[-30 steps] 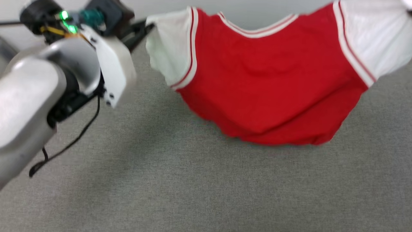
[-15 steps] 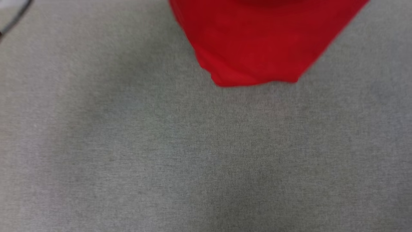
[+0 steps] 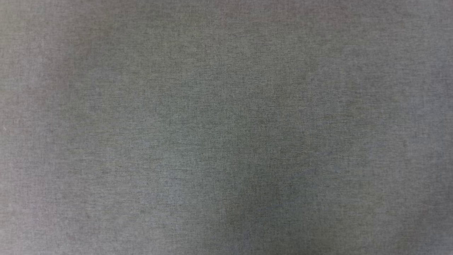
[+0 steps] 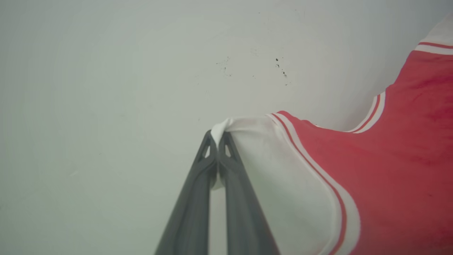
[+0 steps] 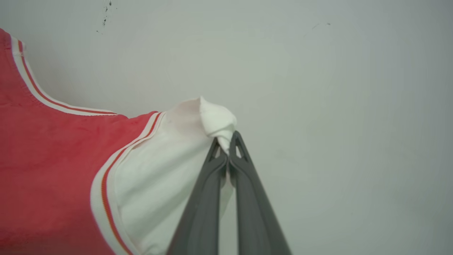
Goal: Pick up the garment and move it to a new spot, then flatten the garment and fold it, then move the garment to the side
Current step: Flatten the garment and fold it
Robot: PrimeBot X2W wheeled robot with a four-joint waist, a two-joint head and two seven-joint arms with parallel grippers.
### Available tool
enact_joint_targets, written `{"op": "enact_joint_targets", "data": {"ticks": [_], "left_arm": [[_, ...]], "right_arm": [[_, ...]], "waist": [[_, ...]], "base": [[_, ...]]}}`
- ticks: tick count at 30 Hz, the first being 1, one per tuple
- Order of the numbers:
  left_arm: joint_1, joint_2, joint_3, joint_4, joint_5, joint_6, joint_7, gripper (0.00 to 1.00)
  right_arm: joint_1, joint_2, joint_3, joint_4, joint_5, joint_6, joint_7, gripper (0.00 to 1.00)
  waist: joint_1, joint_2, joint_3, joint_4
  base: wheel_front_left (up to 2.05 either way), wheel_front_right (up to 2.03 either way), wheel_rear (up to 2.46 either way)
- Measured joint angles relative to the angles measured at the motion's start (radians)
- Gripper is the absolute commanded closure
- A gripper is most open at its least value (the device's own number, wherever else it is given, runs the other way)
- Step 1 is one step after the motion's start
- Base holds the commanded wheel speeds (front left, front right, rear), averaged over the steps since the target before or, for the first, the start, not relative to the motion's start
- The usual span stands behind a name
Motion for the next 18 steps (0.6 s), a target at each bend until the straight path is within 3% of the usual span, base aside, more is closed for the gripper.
{"op": "enact_joint_targets", "data": {"ticks": [10,18], "left_arm": [[-0.012,-0.017,-0.008,0.120,-0.023,-0.031,-0.050,1.00],[0.160,-0.050,-0.034,0.208,-0.071,-0.050,-0.119,1.00]], "right_arm": [[-0.054,0.041,0.069,0.155,0.004,0.000,-0.090,1.00],[0.068,0.077,0.165,0.261,0.076,0.000,-0.184,1.00]], "waist": [[0.0000,0.0000,0.032,0.013],[0.0000,0.0000,0.045,0.011]], "base": [[0.00,0.00,0.00],[0.00,0.00,0.00]]}}
